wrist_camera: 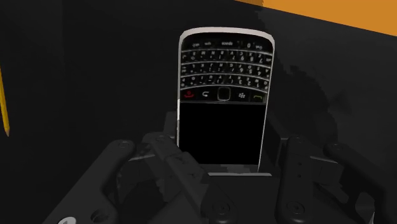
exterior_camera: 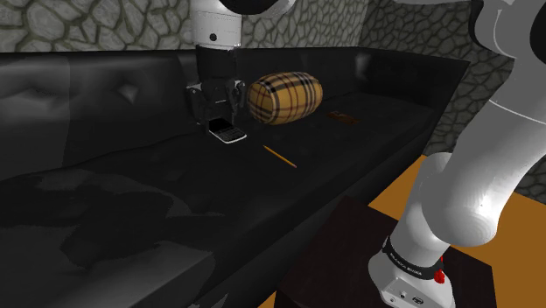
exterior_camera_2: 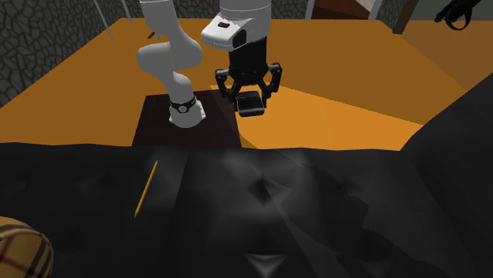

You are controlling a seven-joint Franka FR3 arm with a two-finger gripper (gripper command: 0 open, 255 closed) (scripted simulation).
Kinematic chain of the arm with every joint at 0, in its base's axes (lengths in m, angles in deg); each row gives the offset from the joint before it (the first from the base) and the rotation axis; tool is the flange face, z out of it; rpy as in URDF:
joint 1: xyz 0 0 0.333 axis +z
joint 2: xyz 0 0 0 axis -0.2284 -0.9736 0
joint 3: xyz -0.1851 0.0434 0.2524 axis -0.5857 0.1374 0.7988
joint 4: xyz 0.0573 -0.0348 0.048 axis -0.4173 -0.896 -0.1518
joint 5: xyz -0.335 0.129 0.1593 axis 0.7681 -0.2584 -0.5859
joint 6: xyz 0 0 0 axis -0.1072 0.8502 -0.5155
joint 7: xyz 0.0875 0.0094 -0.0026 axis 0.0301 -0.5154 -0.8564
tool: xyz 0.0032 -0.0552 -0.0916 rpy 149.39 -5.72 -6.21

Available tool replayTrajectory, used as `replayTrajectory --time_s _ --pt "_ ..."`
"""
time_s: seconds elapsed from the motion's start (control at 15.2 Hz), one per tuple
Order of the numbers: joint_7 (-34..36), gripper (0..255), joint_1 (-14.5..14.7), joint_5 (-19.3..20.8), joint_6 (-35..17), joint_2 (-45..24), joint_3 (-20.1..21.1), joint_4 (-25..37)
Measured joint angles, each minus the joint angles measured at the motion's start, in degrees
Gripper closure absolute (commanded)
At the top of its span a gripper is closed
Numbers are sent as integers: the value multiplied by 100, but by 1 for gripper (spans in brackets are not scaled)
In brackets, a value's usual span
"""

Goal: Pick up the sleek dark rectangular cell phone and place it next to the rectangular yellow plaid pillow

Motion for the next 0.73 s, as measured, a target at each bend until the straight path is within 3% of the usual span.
replayTrajectory --time_s 0.73 --pt "64 255 -6 38 852 -122 -1 972"
